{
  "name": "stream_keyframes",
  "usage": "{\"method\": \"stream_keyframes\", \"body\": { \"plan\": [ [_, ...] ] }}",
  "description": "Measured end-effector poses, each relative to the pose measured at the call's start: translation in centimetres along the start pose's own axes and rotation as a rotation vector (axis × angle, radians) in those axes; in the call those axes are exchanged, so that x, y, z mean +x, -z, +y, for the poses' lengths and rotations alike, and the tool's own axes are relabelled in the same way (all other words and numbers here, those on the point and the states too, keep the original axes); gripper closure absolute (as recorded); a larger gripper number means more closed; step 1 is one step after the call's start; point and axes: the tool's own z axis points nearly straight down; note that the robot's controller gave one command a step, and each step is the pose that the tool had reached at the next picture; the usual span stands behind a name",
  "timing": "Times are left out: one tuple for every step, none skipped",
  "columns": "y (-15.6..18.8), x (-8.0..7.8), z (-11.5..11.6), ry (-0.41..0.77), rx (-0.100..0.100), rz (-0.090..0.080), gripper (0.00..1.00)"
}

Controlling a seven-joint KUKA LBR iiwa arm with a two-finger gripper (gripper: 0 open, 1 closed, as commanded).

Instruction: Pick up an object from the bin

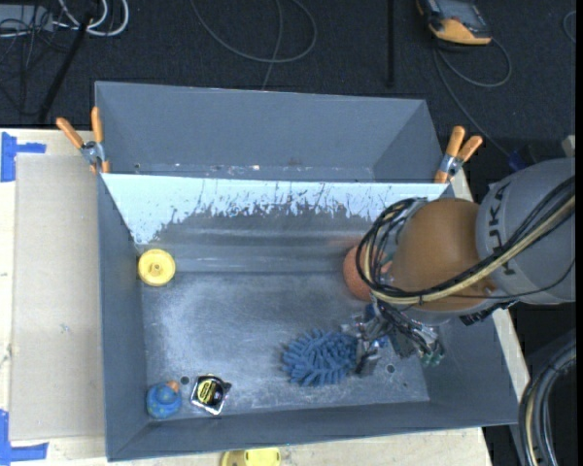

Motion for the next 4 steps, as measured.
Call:
{"method": "stream_keyframes", "body": {
  "plan": [
    [0.0,0.0,0.0,0.001,0.0,0.0,1.0],
    [12.8,1.4,0.8,0.023,0.001,-0.002,1.0],
    [12.8,1.4,0.8,0.024,0.001,-0.002,1.0],
    [17.2,1.5,1.6,0.024,-0.002,0.005,1.0]
  ]
}}
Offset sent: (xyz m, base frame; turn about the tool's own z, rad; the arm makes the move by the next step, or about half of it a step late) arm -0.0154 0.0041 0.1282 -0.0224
